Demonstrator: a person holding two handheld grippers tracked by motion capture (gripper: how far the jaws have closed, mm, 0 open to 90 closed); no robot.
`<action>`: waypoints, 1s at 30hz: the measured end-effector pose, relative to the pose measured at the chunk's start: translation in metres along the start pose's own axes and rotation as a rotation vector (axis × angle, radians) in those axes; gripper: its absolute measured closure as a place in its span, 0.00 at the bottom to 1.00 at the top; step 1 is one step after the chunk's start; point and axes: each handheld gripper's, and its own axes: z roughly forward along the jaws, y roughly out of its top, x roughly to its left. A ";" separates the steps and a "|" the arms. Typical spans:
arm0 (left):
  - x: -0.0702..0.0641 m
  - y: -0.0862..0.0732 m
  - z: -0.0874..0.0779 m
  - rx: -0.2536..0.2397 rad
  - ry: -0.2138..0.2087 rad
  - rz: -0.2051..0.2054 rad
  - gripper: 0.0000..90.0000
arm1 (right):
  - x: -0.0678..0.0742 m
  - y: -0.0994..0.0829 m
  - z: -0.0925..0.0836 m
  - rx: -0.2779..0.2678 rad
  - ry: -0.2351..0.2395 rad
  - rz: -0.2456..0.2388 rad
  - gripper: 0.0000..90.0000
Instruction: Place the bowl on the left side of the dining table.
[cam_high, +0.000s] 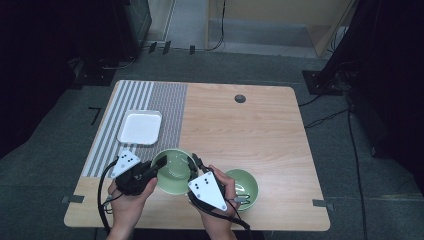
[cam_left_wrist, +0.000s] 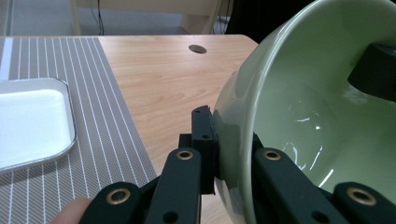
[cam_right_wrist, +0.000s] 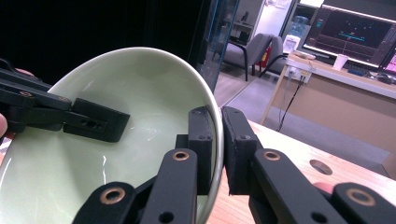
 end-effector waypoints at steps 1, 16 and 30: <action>0.000 0.000 0.000 -0.004 0.000 0.003 0.94 | 0.000 0.000 0.000 -0.001 0.003 0.002 0.93; 0.020 -0.002 -0.003 -0.025 0.012 -0.002 0.94 | -0.025 -0.001 -0.002 0.061 0.128 0.111 0.15; 0.031 -0.007 -0.001 -0.016 0.059 -0.010 0.94 | -0.078 -0.018 -0.029 0.053 0.132 0.293 0.17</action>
